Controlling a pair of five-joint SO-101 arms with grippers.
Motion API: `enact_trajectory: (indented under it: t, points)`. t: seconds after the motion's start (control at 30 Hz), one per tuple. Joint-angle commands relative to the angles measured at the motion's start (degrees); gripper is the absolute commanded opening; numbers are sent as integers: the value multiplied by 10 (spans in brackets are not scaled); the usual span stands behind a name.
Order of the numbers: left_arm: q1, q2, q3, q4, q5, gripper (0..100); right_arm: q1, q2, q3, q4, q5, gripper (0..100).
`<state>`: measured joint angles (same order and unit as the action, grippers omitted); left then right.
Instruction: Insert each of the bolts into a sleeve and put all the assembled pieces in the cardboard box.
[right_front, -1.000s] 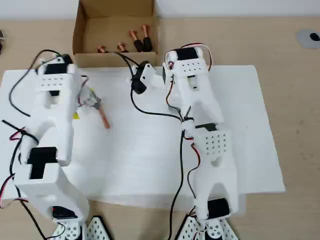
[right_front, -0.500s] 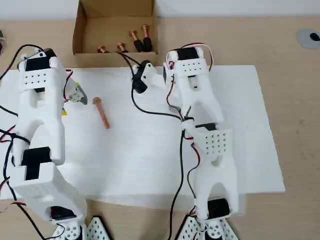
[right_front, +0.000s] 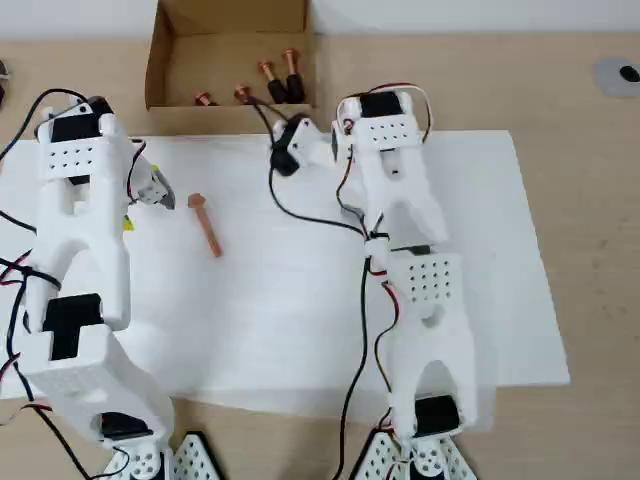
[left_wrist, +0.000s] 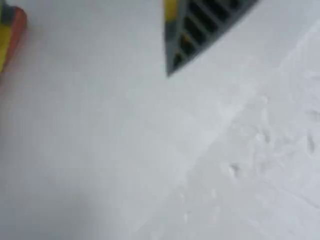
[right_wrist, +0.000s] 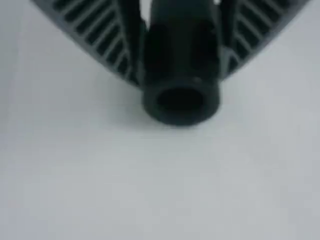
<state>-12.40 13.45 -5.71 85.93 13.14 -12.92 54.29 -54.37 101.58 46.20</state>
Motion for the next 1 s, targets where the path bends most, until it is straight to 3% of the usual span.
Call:
enact_trajectory:
  t: [0.0,0.3,0.6,0.8,0.97]
  points:
    - [17,-7,-26,0,-1,228,4,-23,-78,10,-28,11]
    - [26,-4,-22,-38,11,228,-31,-195,-58,10,-99,11]
    - [74,64,-11,-123,33,228,-54,-413,189,9,-127,11]
    - [118,124,-64,-92,56,228,-61,-551,293,8,-118,12]
    - [115,127,-93,-80,125,228,-58,-601,347,6,-99,12]
